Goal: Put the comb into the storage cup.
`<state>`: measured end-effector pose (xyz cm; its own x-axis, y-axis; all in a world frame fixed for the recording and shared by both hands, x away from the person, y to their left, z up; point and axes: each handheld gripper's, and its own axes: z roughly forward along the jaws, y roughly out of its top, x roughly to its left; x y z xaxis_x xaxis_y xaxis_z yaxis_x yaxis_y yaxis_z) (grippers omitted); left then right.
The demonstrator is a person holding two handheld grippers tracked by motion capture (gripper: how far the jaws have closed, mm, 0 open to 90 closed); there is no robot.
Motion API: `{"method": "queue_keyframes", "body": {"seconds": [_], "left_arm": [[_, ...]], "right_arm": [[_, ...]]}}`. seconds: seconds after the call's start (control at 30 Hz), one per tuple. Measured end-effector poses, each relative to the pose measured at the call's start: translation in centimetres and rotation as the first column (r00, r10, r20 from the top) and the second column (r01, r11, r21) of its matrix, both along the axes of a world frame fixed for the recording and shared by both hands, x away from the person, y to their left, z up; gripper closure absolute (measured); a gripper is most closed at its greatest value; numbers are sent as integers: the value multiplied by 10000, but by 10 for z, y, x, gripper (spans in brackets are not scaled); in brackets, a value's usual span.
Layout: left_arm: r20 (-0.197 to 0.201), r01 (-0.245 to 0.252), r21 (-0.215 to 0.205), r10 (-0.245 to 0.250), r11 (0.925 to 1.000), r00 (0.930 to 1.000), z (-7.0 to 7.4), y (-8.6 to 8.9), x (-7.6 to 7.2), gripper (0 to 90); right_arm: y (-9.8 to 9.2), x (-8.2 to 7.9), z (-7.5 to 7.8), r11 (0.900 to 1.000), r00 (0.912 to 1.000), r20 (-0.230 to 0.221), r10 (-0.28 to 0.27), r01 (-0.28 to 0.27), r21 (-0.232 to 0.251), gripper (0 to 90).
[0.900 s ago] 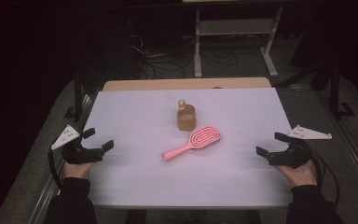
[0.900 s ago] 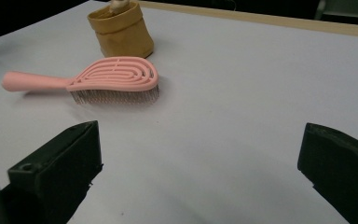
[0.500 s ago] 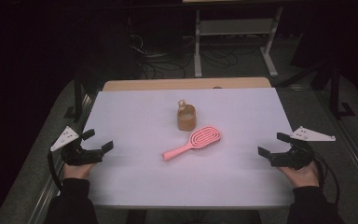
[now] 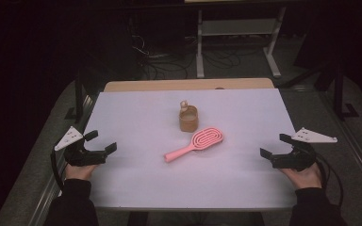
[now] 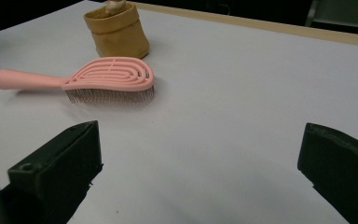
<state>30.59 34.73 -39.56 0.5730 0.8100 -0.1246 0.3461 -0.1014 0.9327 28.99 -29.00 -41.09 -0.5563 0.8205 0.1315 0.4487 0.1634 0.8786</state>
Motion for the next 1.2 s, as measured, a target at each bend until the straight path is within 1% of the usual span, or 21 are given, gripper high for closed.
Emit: {"method": "queue_keyframes", "body": {"seconds": [0.07, 0.23, 0.37, 0.5, 0.53, 0.57, 0.67, 0.73, 0.8, 0.83, 0.9, 0.93, 1.0, 1.07, 1.1, 1.17, 1.2], "left_arm": [[-7, 12, -7, -12, 10000, 10000, 1, 0, 1, 0], [-75, 201, 325, -198, 9993, 9998, 6, -3, 2, 0], [-57, 395, 583, -393, 9975, 9992, 13, -9, 5, 0], [-37, 523, 636, -521, 9966, 9986, 19, -13, 7, 0], [-30, 582, 731, -581, 9956, 9983, 22, -15, 9, 0], [-30, 582, 731, -581, 9956, 9983, 22, -15, 9, 0], [-105, 687, 831, -681, 9942, 9976, 25, -18, 11, 0], [-155, 773, 968, -762, 9923, 9970, 29, -19, 12, 0], [-148, 796, 984, -785, 9920, 9968, 30, -19, 13, 0], [-240, 854, 977, -834, 9915, 9962, 33, -20, 15, 0], [-265, 900, 1021, -878, 9907, 9958, 34, -20, 16, 0], [-281, 1000, 1110, -975, 9888, 9948, 38, -21, 17, 0], [-280, 1038, 1144, -1012, 9880, 9945, 40, -22, 18, 0], [-316, 1214, 1266, -1183, 9845, 9925, 45, -25, 20, 0], [-316, 1214, 1266, -1183, 9845, 9925, 45, -25, 20, 0], [-410, 1385, 1392, -1340, 9805, 9901, 49, -28, 22, 0], [-467, 1470, 1373, -1419, 9796, 9888, 50, -30, 23, 0]], "right_arm": [[0, 0, 0, 10000, 10000, -21, 8, -8, 38, 0], [-1, 0, 0, 9999, 10000, 19, -19, 19, 128, 0], [1, 0, -1, 10000, 10000, -56, 39, -39, 77, 0], [1, 0, -1, 9999, 10000, -24, 70, -69, 95, 0], [1, 0, -1, 9999, 10000, -26, 69, -69, 96, 0], [1, 0, -1, 9999, 10000, -44, 55, -55, 89, 0], [0, 0, -1, 9999, 10000, -37, 41, -40, 97, 0], [0, 0, -1, 9999, 10000, -28, 40, -40, 95, 0], [0, 0, -1, 9999, 10000, -35, 42, -42, 91, 0], [0, 0, -1, 9999, 10000, -45, 49, -49, 92, 0], [1, 0, -1, 9999, 10000, -60, 63, -63, 86, 0], [1, 1, -2, 10000, 10000, -68, 71, -71, 65, 0], [1, 1, -2, 10000, 9999, -99, 79, -79, 45, 0], [1, 1, -2, 10000, 9999, -110, 96, -96, 23, 0], [1, 1, -2, 9999, 9999, -115, 107, -107, 7, 0], [2, 1, -2, 9999, 9999, -115, 129, -129, -35, 0], [2, 1, -3, 9999, 9998, -120, 133, -133, -40, 0]]}}
